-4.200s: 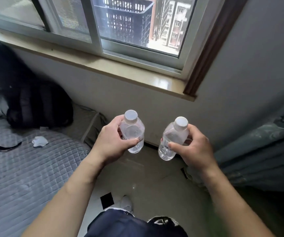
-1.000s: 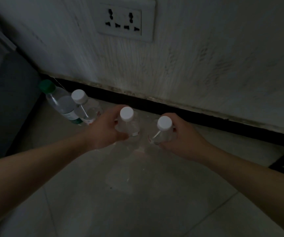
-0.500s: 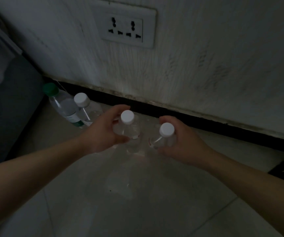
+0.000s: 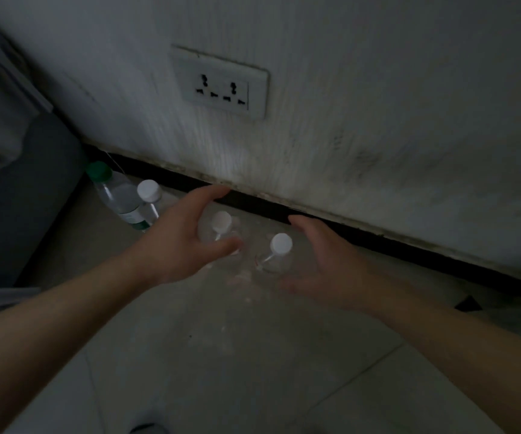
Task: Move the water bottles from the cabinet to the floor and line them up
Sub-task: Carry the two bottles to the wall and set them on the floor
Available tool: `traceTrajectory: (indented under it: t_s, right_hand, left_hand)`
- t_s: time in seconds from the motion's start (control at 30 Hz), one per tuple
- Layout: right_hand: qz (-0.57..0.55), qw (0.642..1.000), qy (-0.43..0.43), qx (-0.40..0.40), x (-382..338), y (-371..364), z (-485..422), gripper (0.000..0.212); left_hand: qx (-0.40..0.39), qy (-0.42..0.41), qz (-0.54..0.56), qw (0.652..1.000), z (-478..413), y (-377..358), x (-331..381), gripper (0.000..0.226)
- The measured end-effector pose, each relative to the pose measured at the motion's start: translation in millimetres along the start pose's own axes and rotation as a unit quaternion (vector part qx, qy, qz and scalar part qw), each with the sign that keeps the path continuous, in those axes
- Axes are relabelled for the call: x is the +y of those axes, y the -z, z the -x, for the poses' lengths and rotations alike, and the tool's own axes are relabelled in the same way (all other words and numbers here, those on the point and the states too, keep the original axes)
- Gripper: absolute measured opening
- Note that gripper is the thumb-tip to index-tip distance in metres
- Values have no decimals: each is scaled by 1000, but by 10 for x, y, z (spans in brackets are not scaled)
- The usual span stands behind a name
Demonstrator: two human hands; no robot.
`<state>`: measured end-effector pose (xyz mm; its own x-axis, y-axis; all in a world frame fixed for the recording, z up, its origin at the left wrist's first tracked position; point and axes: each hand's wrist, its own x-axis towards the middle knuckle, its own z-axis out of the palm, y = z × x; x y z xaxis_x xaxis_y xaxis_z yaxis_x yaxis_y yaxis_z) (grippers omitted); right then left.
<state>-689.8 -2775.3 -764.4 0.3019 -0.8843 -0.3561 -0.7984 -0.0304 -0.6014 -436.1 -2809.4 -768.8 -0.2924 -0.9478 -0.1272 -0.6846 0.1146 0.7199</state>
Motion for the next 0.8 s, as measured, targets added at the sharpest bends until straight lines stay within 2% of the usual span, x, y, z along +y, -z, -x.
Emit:
traceTrajectory:
  t_s: [0.17,0.6,0.8]
  right_hand:
    - [41,999,-9,14,-371,396,375,93]
    - [120,990,-38,62,-2187,2140,1476,67]
    - [153,979,-43,124,-3003,2975,1955,50]
  left_hand:
    - [24,31,4,999,210,403,596,73]
    - [19,-16,-104,994,676,2114,2578,68]
    - [38,-16,-126,991,837,2995,3507,67]
